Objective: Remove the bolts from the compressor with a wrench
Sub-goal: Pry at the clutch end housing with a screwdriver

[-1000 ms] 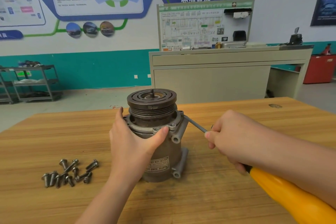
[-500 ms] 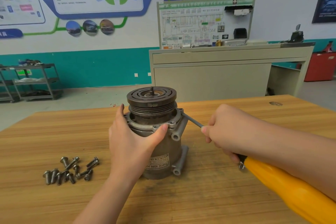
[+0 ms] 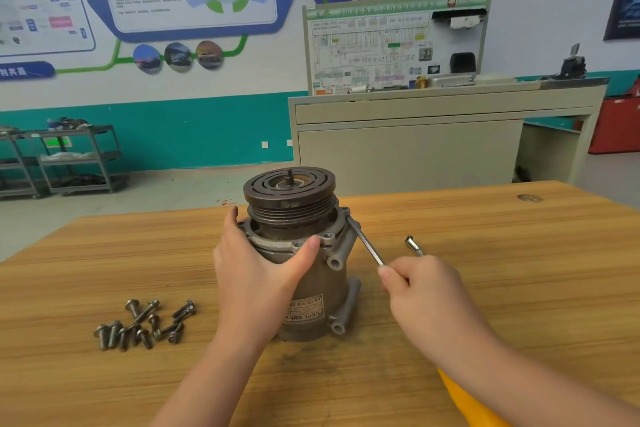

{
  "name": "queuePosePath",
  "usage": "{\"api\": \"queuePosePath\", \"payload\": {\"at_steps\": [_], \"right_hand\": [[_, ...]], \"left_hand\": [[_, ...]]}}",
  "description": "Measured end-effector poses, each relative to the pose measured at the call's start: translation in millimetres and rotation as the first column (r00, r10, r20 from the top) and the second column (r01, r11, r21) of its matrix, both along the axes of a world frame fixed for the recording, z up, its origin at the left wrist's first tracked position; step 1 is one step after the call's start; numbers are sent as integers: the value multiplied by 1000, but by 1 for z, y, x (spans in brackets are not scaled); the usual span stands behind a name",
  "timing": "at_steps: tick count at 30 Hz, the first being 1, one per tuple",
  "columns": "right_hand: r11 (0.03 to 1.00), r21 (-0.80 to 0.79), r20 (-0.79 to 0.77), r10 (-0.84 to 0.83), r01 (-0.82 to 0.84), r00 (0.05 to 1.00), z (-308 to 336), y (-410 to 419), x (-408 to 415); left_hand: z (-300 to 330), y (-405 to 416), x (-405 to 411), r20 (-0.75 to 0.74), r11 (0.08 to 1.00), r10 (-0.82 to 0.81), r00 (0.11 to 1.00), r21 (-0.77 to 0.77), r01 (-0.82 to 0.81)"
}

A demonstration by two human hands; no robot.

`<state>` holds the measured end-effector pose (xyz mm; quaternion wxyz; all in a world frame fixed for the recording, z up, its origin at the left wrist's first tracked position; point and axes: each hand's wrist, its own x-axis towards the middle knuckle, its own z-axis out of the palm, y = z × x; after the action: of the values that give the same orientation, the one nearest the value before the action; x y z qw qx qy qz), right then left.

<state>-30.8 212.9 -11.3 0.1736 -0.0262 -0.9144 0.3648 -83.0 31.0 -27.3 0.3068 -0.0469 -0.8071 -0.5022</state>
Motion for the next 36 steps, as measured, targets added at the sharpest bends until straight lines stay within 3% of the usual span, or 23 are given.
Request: {"api": "queuePosePath", "payload": {"at_steps": [10, 15, 19, 25, 36], "right_hand": [[990, -144, -11, -3, 2, 1000, -3, -17, 15], [1000, -17, 108, 6, -4, 994, 0, 5, 30], [999, -29, 158, -12, 17, 987, 13, 14, 25], [1000, 4, 186, 29, -30, 982, 26, 13, -1], [995, 99, 223, -2, -20, 975, 41, 4, -13]], "left_hand": [[6, -10, -7, 19, 993, -112, 994, 40, 111], [17, -36, -26, 116, 935, -351, 929, 0, 354], [29, -46, -36, 220, 888, -437, 872, -48, 457], [20, -28, -21, 152, 907, -415, 897, -6, 421], [13, 3, -5, 40, 983, -165, 985, 88, 161]]}}
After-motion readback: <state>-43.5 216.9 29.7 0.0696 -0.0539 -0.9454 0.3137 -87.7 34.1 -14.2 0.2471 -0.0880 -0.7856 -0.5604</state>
